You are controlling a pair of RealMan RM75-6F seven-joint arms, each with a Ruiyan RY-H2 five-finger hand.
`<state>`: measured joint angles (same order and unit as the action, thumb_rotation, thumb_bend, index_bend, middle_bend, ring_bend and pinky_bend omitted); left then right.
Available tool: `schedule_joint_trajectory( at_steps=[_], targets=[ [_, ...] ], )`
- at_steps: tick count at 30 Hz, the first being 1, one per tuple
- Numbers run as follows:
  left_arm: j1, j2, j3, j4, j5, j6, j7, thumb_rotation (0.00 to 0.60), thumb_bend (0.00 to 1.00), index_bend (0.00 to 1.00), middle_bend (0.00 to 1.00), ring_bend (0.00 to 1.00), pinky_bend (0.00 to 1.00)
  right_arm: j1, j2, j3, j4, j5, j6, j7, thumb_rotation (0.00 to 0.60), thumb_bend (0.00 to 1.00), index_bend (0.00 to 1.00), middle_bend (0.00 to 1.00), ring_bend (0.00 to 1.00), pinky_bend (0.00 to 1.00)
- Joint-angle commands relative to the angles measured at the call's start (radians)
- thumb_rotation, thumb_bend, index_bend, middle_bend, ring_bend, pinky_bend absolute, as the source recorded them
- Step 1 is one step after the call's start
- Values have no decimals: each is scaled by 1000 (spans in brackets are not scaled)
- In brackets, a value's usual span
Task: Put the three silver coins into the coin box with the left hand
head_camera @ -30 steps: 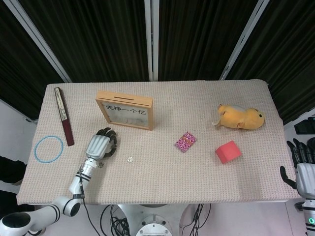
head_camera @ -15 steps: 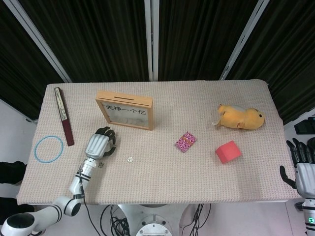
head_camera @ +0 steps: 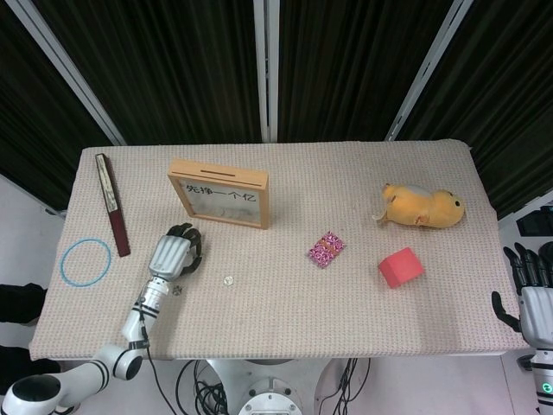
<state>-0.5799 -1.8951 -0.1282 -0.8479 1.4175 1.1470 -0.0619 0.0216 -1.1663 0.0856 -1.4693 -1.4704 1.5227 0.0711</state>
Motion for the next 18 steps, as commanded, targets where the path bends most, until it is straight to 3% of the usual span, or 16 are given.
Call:
schedule_joint_trajectory(
  at_steps=[1, 5, 12, 14, 18],
  targets=[
    [7, 23, -3, -47, 6, 25, -1, 600, 435, 619, 321, 172, 244, -1, 0, 1, 1, -2, 4, 4, 600, 389, 0, 0, 0, 0],
    [38, 110, 7, -192, 30, 88, 33, 600, 435, 619, 321, 172, 244, 0, 0, 4, 4, -3, 8, 12, 600, 388, 0, 0, 0, 0],
    [114, 403, 46, -604, 77, 182, 167, 600, 431, 619, 320, 172, 247, 11, 0, 7, 3, 3, -9, -4, 600, 389, 0, 0, 0, 0],
    [125, 460, 31, -664, 87, 215, 175, 600, 430, 619, 321, 172, 247, 13, 0, 9, -4, 7, -14, -13, 600, 389, 0, 0, 0, 0],
    [131, 555, -58, -713, 42, 266, 144, 600, 431, 624, 329, 172, 247, 16, 3, 11, -18, 3, -12, -23, 600, 389, 0, 0, 0, 0]
  ],
)
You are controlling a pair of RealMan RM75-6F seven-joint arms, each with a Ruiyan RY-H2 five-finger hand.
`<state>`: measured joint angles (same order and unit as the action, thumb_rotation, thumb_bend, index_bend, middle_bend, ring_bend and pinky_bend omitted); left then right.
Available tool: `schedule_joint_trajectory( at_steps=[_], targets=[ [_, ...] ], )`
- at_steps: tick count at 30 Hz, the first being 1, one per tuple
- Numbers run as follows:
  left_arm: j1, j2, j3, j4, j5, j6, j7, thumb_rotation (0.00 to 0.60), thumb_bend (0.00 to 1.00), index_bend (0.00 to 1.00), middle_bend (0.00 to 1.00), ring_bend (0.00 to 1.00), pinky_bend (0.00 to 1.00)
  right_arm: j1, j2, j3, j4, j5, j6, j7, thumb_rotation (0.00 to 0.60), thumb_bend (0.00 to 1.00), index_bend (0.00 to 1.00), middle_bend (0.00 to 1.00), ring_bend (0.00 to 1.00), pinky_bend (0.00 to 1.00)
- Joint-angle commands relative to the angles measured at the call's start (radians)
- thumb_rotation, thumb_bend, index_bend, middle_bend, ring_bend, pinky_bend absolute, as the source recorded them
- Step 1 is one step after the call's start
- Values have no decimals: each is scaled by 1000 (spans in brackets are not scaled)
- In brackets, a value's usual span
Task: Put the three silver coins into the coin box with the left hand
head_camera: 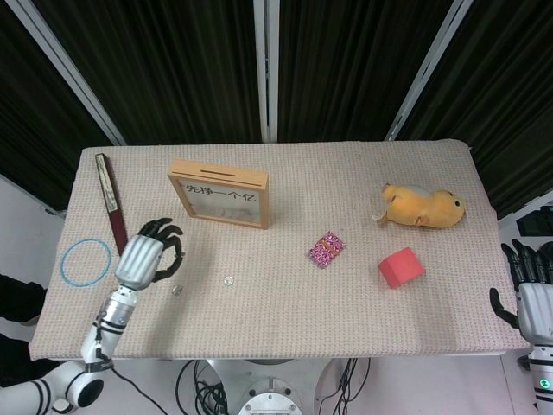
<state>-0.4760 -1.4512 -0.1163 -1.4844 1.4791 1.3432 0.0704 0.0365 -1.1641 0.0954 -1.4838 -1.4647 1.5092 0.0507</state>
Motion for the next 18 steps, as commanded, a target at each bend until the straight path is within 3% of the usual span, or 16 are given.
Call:
schedule_joint_trajectory(
  at_steps=[1, 9, 18],
  targets=[
    [24, 126, -91, -76, -29, 76, 9, 600, 430, 626, 331, 172, 247, 2, 1, 1, -6, -4, 3, -2, 600, 389, 0, 0, 0, 0],
    [-69, 223, -235, -23, -140, -30, -11, 600, 418, 634, 340, 172, 247, 4, 3, 5, -12, 1, 4, -6, 600, 388, 0, 0, 0, 0],
    [-250, 241, -307, 12, -210, -269, -73, 600, 417, 637, 341, 172, 247, 15, 1, 14, -26, 20, -12, -34, 600, 389, 0, 0, 0, 0]
  ],
)
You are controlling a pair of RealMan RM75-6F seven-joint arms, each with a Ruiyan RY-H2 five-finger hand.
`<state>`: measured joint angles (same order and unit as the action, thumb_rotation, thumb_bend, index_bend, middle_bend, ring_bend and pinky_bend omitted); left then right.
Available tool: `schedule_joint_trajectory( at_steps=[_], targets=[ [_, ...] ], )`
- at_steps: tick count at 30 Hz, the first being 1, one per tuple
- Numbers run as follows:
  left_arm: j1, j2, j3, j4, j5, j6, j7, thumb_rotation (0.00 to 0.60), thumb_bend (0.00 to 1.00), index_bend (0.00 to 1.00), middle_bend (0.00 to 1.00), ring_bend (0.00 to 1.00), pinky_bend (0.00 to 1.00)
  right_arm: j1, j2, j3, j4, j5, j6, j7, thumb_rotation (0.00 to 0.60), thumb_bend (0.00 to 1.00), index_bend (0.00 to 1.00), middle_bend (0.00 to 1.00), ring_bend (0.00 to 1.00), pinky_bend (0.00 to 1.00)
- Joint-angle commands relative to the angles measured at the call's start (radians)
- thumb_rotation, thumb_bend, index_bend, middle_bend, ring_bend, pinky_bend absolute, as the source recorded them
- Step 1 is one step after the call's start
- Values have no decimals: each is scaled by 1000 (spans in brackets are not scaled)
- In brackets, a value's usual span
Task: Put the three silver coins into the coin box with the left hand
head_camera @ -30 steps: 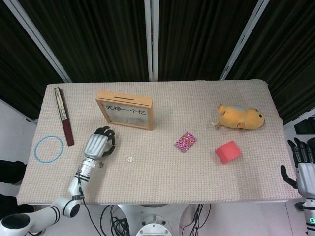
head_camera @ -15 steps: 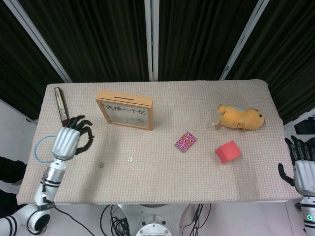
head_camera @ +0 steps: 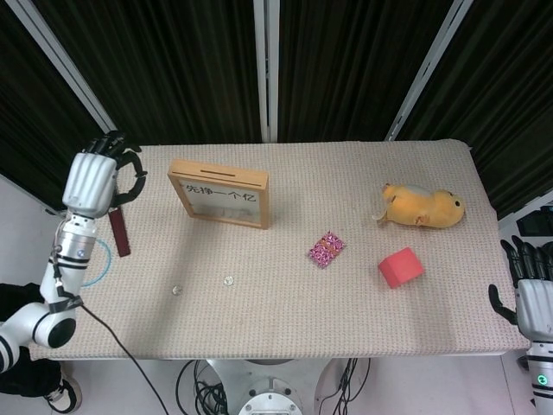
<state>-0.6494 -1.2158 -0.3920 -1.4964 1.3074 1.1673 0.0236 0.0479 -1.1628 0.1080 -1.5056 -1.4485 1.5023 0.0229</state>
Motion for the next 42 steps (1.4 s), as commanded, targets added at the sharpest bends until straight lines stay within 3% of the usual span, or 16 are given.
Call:
schedule_joint_trajectory(
  at_steps=[1, 14, 26, 42],
  targets=[
    [-95, 2, -36, 31, -47, -118, -32, 600, 418, 637, 341, 172, 248, 5, -1, 3, -5, 6, -7, -11, 600, 389, 0, 0, 0, 0],
    [-290, -27, -33, 118, -100, -404, -137, 600, 418, 625, 343, 172, 247, 12, -3, 7, 3, 30, -28, -8, 600, 388, 0, 0, 0, 0],
    [-349, -59, 23, 159, -143, -478, -107, 600, 418, 617, 343, 172, 248, 18, -8, 9, 17, 33, -35, -8, 600, 384, 0, 0, 0, 0],
    [-380, -61, 41, 177, -216, -510, -106, 600, 418, 609, 343, 172, 235, 18, -11, 8, 27, 39, -38, 3, 600, 384, 0, 0, 0, 0]
  ],
)
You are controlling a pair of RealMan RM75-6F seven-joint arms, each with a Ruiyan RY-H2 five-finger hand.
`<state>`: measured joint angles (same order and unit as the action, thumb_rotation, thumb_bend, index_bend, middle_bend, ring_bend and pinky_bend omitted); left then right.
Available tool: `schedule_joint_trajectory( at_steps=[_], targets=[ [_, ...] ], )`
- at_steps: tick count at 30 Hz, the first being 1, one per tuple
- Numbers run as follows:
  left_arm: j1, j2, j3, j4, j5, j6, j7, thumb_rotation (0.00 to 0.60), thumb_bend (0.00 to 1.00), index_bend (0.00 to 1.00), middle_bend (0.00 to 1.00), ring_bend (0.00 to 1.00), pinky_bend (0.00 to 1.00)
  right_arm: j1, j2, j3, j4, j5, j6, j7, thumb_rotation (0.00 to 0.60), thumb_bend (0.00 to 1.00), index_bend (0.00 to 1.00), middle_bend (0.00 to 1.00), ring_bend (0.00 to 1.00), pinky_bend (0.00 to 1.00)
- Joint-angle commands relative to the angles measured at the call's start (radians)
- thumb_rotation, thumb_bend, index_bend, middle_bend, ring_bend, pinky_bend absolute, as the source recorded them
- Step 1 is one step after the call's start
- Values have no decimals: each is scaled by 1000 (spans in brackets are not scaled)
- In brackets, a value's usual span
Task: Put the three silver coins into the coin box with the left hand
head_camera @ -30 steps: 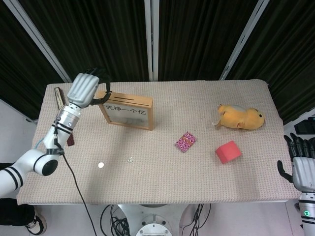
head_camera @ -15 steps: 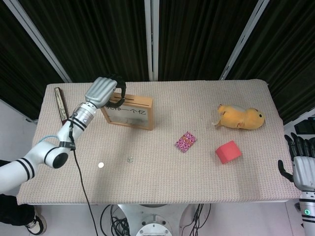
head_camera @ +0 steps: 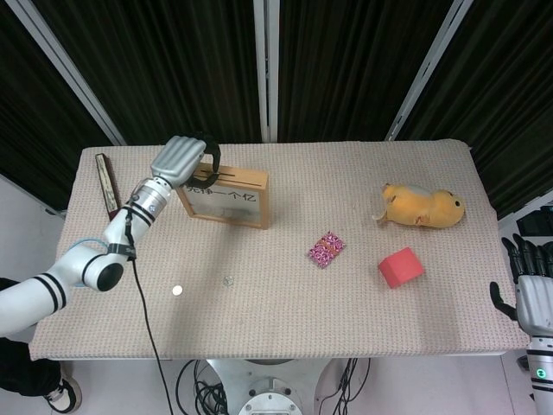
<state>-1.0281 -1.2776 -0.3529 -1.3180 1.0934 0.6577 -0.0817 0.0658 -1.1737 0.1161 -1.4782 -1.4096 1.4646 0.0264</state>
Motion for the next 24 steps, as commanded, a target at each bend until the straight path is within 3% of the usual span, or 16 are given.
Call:
schedule_joint_trajectory(
  at_steps=[1, 13, 24],
  targets=[
    [-2, 2, 5, -2, -2, -1, 1, 600, 418, 609, 343, 172, 235, 0, 0, 0, -1, 0, 1, 0, 600, 384, 0, 0, 0, 0],
    [-19, 6, 21, -3, -11, -9, 12, 600, 418, 599, 343, 172, 235, 0, 2, 0, -4, 1, 1, 1, 600, 383, 0, 0, 0, 0],
    [-22, 3, 33, 1, -10, 3, 17, 600, 419, 438, 338, 172, 235, 0, 5, 0, -1, 6, -6, 14, 600, 385, 0, 0, 0, 0]
  ],
)
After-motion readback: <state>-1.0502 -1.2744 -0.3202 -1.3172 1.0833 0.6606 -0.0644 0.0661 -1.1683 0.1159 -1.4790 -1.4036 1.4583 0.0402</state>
